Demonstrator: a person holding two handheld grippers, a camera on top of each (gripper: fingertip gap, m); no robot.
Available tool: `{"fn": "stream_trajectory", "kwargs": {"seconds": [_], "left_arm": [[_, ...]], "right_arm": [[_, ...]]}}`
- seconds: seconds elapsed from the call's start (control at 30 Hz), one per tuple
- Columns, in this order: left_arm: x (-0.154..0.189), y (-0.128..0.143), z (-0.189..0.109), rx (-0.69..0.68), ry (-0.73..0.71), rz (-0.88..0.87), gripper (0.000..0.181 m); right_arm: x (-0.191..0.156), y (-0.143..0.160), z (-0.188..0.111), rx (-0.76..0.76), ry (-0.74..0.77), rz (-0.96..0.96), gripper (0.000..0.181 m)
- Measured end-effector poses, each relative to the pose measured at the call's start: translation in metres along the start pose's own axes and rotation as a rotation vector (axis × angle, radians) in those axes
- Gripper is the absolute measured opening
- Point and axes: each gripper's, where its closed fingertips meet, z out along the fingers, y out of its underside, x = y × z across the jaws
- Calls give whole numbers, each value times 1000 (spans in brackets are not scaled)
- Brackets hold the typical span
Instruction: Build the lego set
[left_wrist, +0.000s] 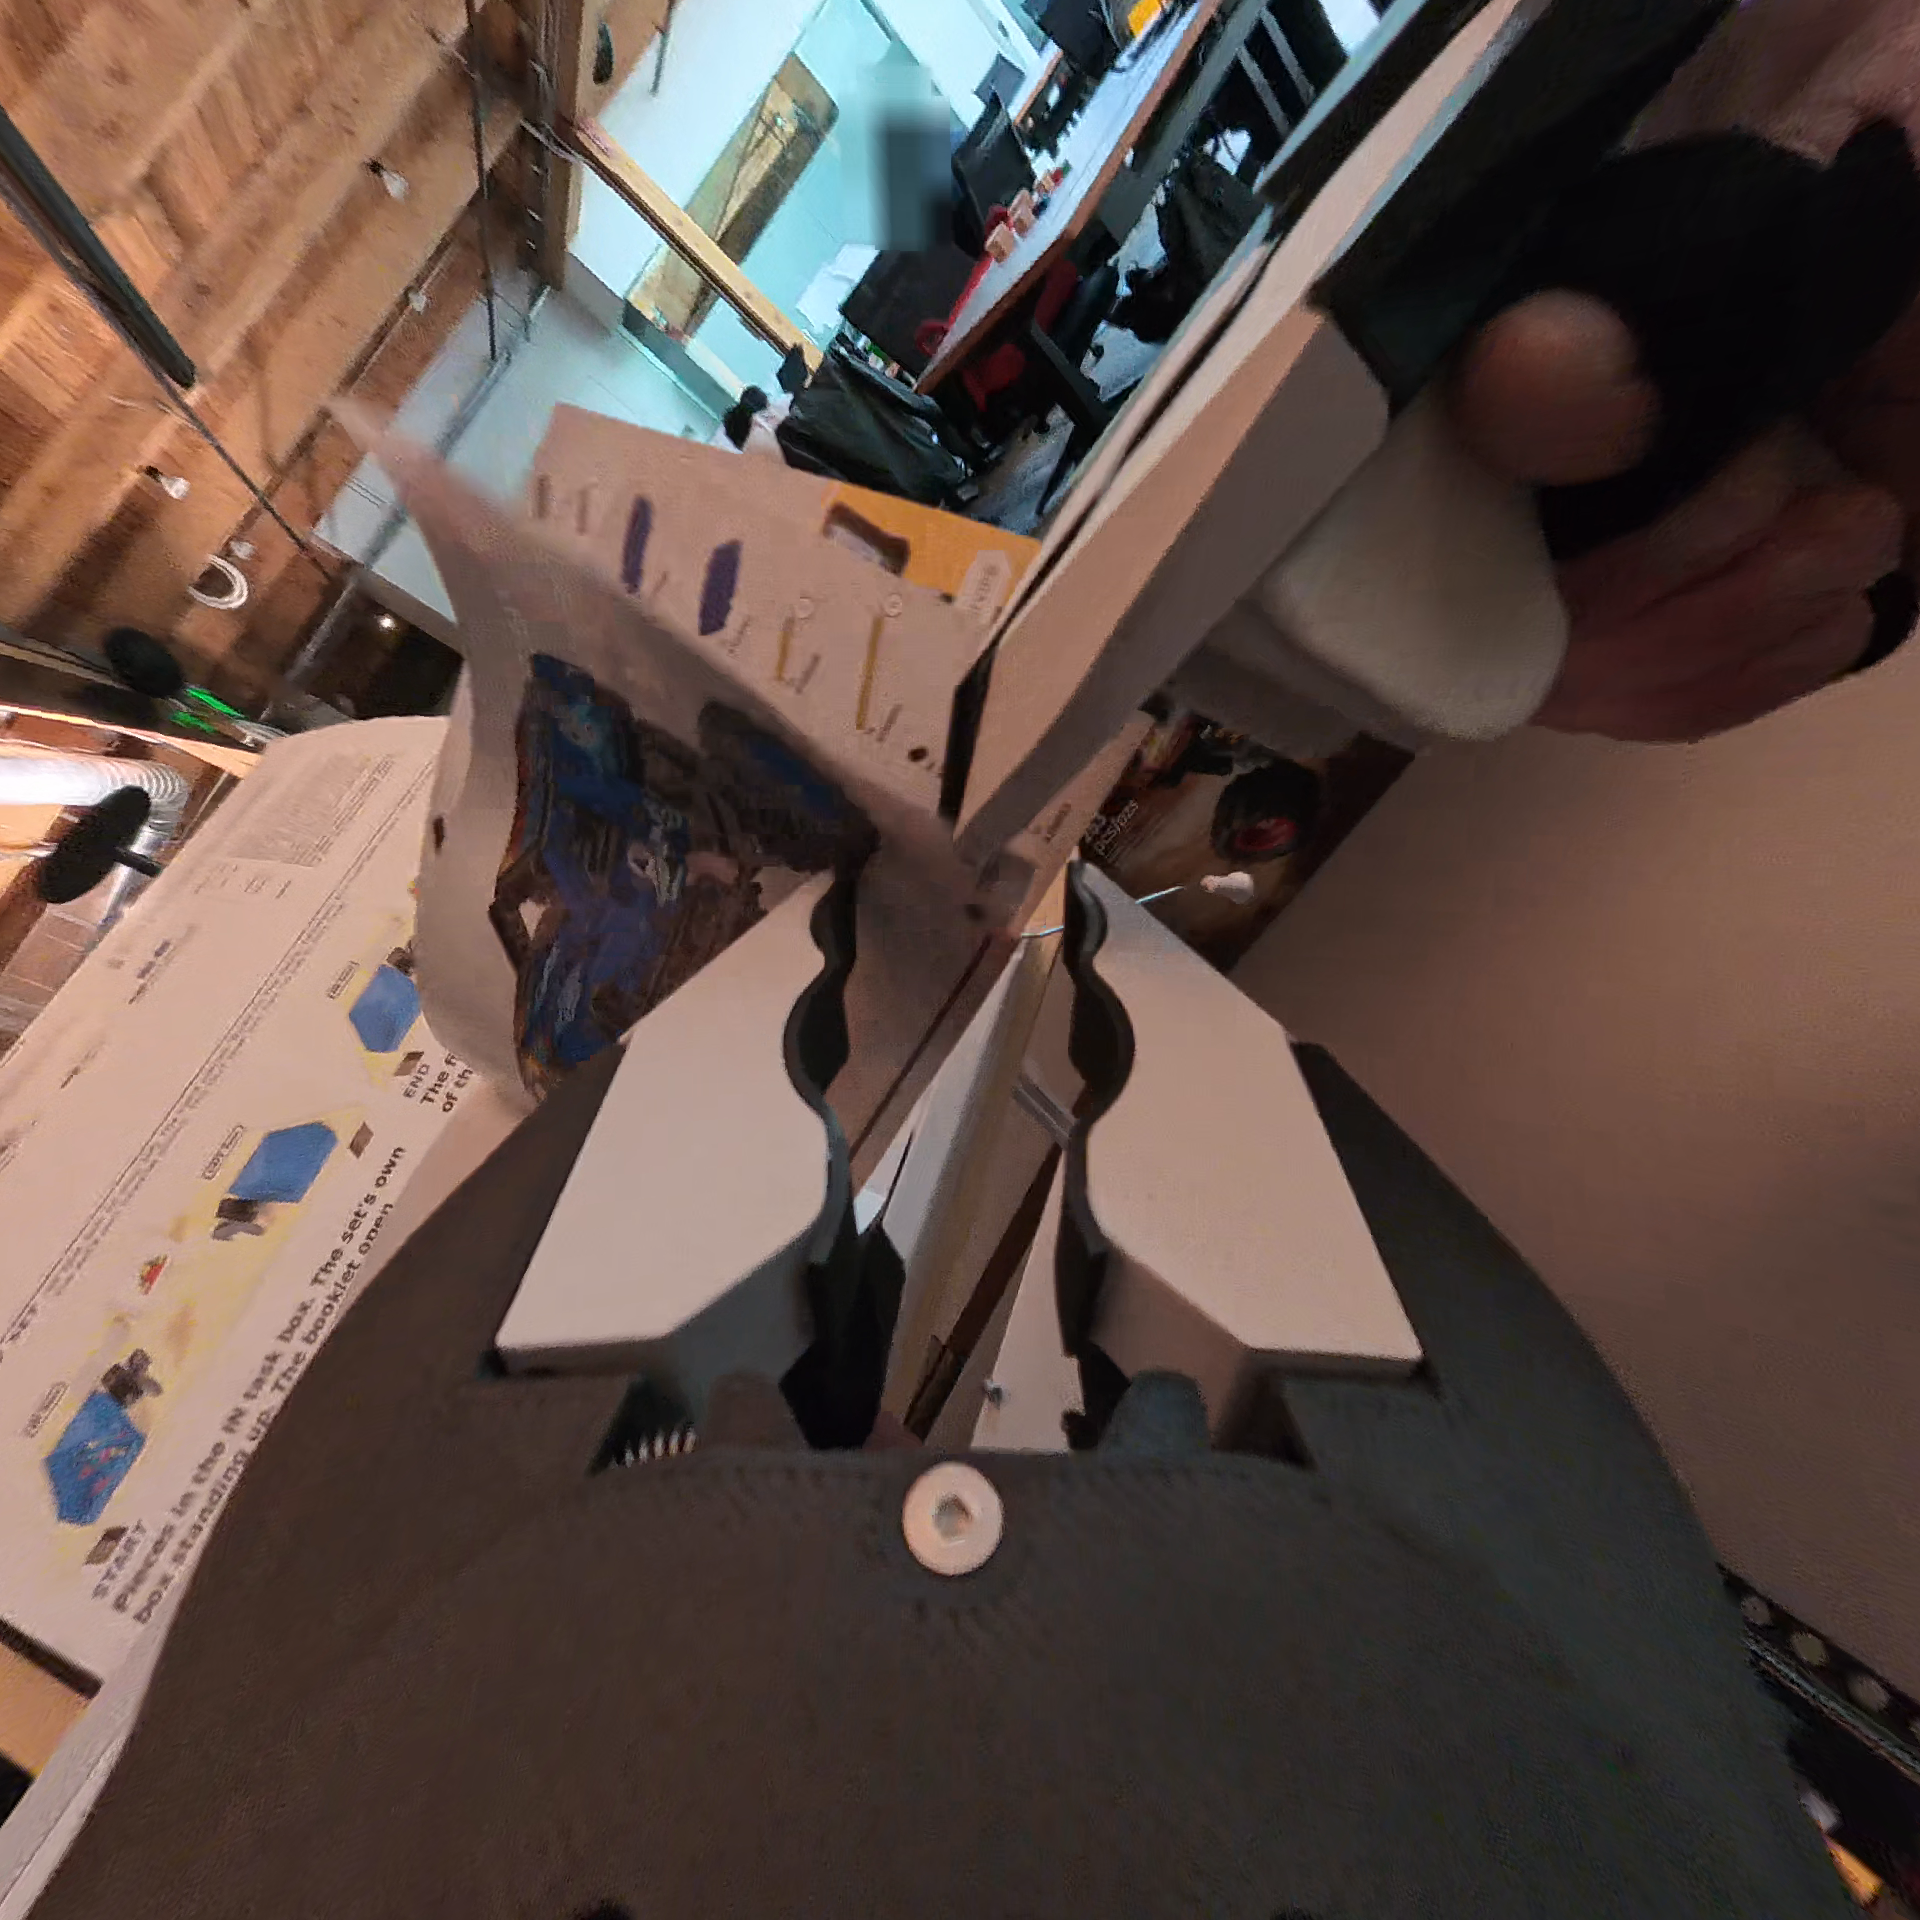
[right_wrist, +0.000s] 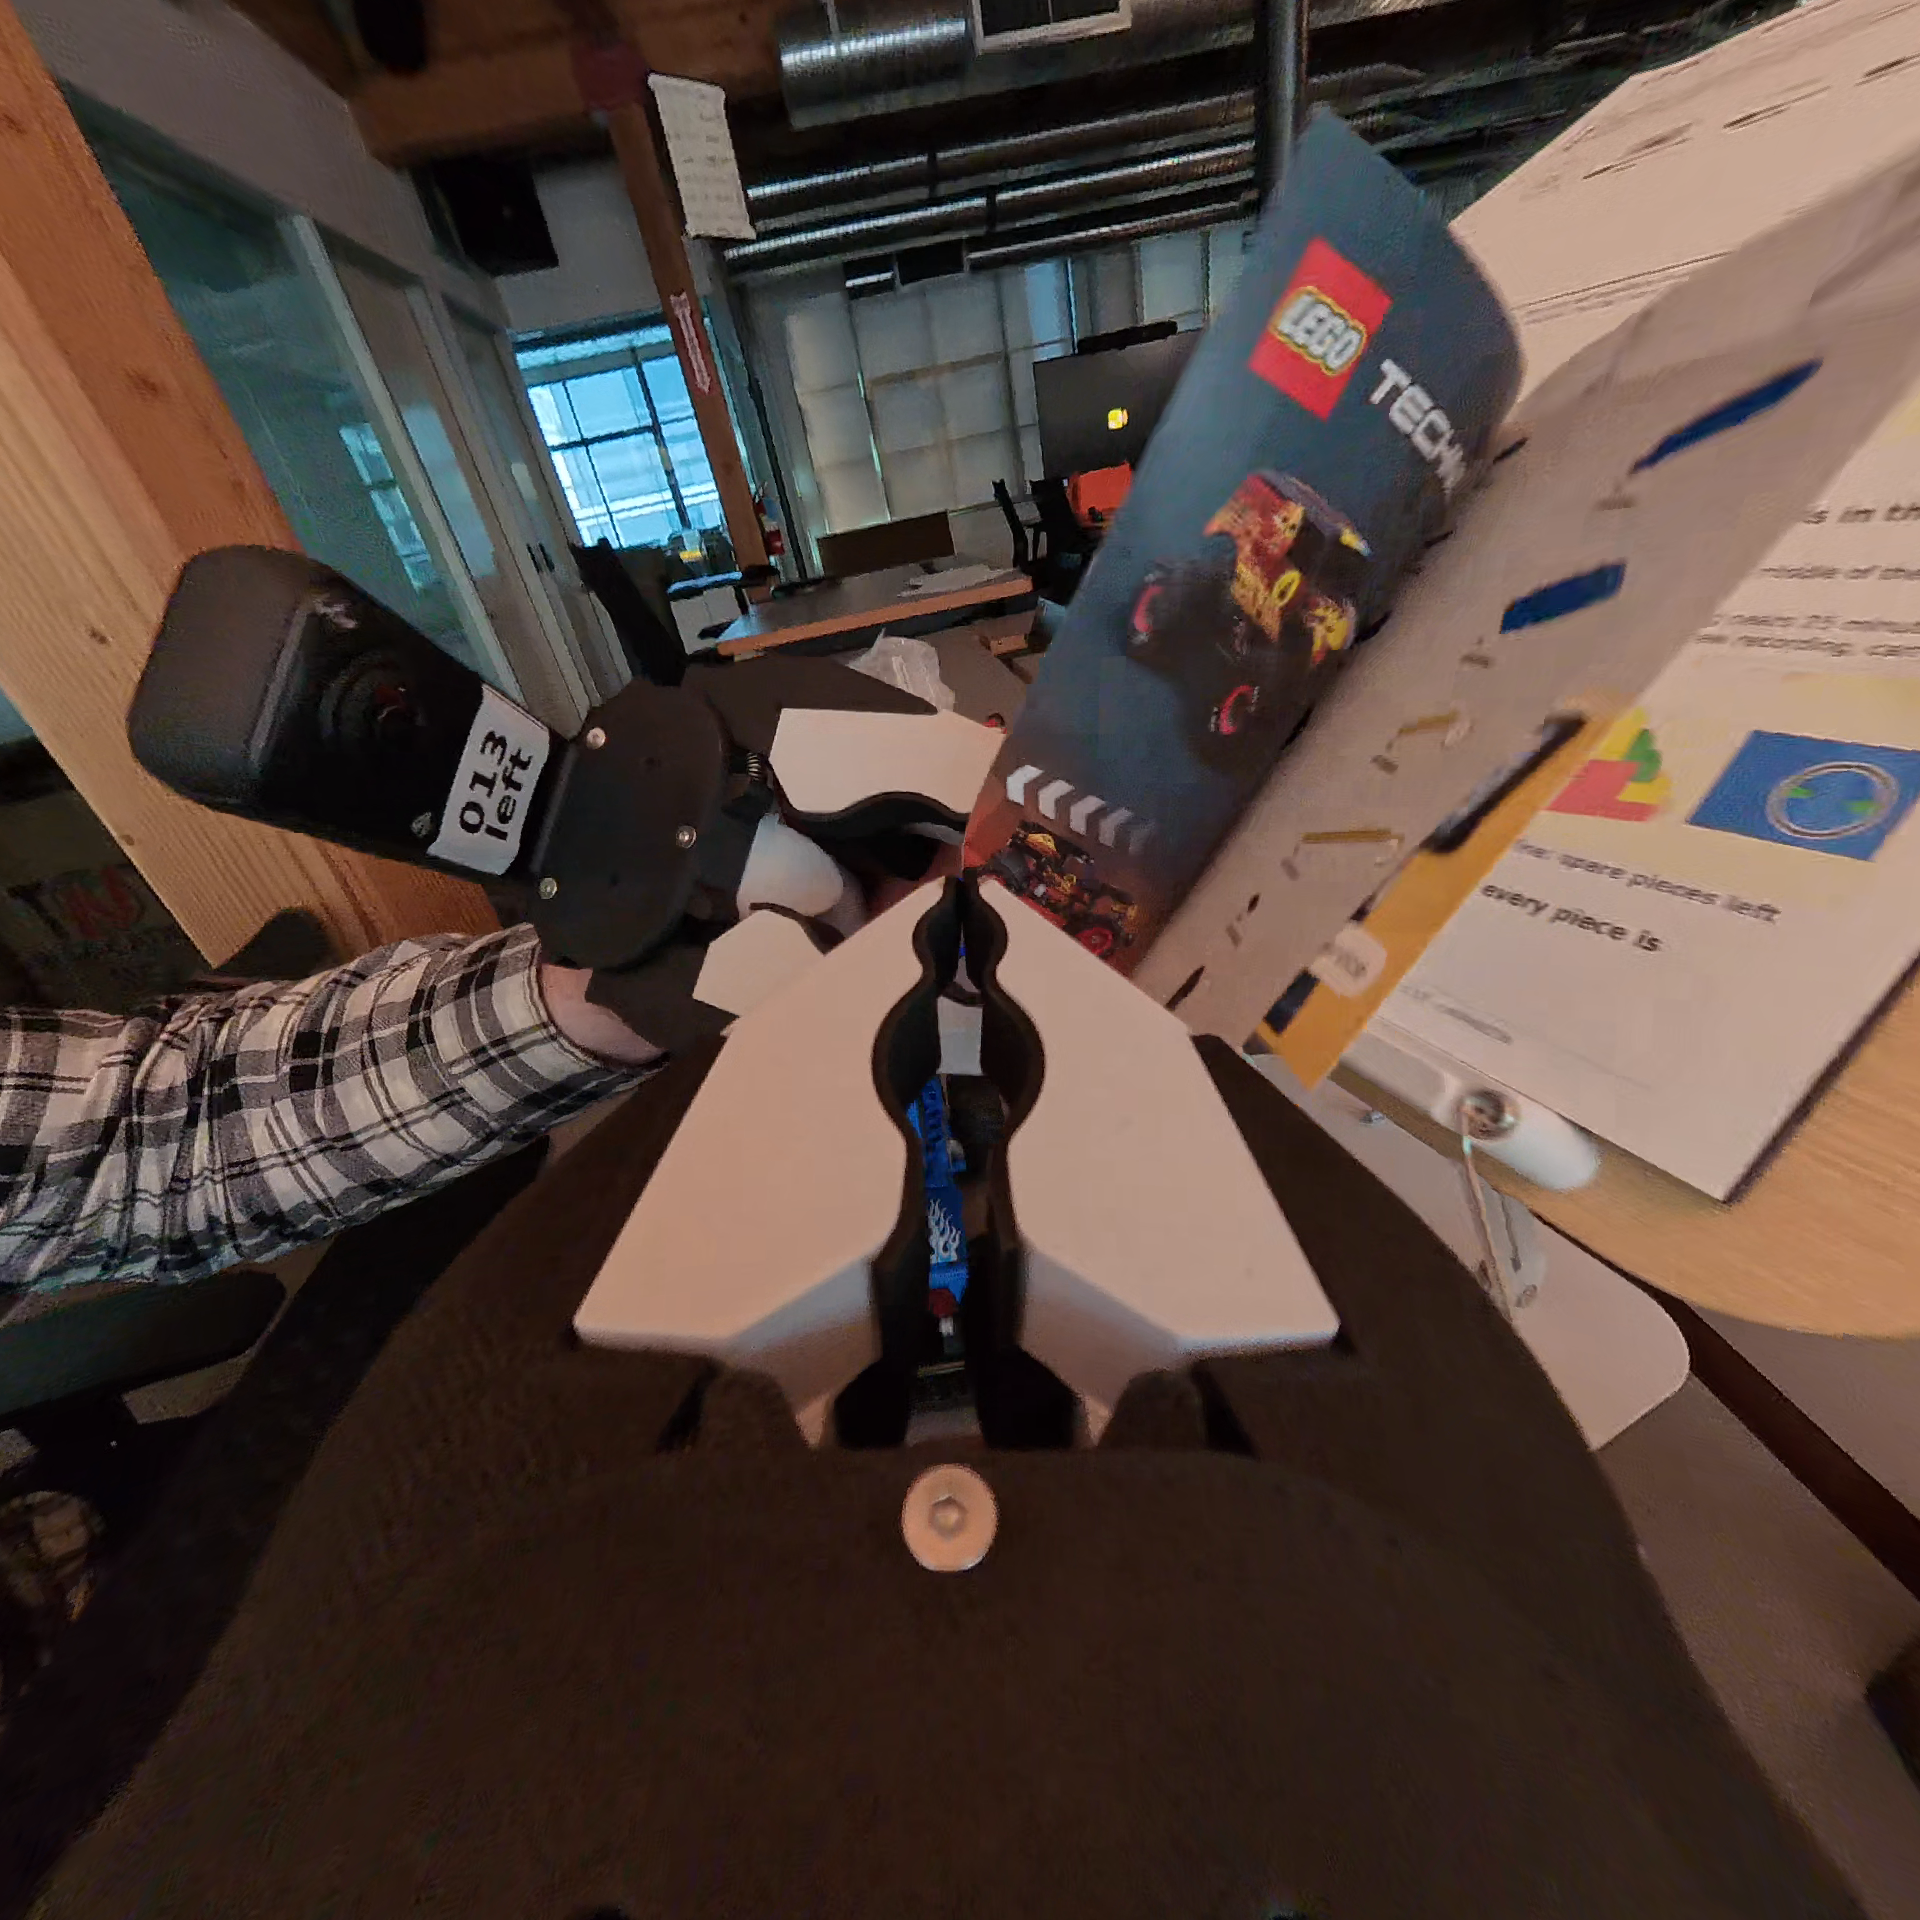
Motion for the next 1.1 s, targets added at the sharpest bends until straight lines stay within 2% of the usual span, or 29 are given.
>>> {"fn": "stream_trajectory", "kwargs": {"seconds": [0.07,0.1,0.2,0.33,0.5,0.57,0.7,0.83,0.9,1.1], "left_arm": [[1,-5,-4,30,9,-26,30],[0,-8,-7,54,14,-39,17],[1,0,-8,31,36,-47,1],[-5,5,-10,24,24,-73,0],[-4,8,-14,57,89,-171,0],[-2,12,-13,35,93,-145,0],[0,12,-11,37,103,-129,0],[5,16,-9,16,96,-75,0],[9,16,-9,19,101,-68,0],[11,16,-10,28,107,-69,0]], "right_arm": [[-2,4,7,-18,14,-3,0],[-2,6,9,-19,14,1,0],[-1,6,11,10,2,38,0],[9,2,5,71,5,96,0],[36,10,-5,95,61,160,1],[37,10,-4,90,67,166,19],[39,13,-1,84,74,211,35],[41,11,-3,136,17,326,41],[43,9,-6,169,-12,378,38],[47,12,-7,188,-11,401,2]]}}
